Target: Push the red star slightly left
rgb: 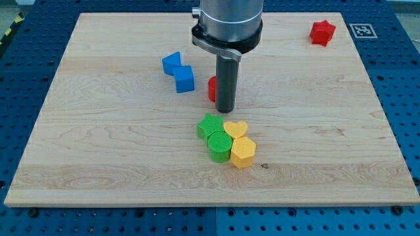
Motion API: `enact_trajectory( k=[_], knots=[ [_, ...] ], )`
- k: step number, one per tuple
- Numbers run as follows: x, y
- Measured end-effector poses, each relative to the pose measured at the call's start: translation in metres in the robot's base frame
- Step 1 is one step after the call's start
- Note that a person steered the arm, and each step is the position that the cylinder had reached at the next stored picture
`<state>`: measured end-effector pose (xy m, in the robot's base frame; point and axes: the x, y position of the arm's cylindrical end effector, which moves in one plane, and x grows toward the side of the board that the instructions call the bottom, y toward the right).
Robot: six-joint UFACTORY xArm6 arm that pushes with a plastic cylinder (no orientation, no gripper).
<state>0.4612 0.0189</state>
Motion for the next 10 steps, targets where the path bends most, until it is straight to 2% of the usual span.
enact_trajectory(
  k=[6,7,8,10],
  knots=[
    [0.003,-0.002],
    [0.009,0.034],
    [-0.004,0.108],
    [-0.123,0.220]
  ],
)
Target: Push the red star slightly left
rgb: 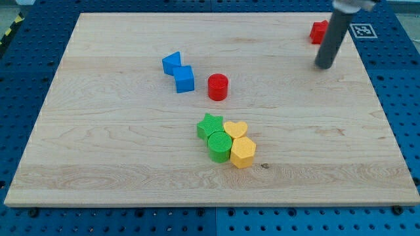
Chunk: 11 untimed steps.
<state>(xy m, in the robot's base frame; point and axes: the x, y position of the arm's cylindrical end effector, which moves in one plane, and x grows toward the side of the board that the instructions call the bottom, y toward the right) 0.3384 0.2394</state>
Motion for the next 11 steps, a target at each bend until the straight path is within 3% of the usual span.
enact_trajectory(
  k=[1,2,4,5,7,8,9,10,11],
  knots=[
    [-0.020,0.071],
    [-0.065,0.065],
    [-0.076,-0.084],
    [-0.076,-0.114],
    [-0.109,-0.028],
    [-0.071,-0.013],
    [-0.012,-0.060],
    [0.015,-0.106],
    [-0.026,-0.056]
  ],
)
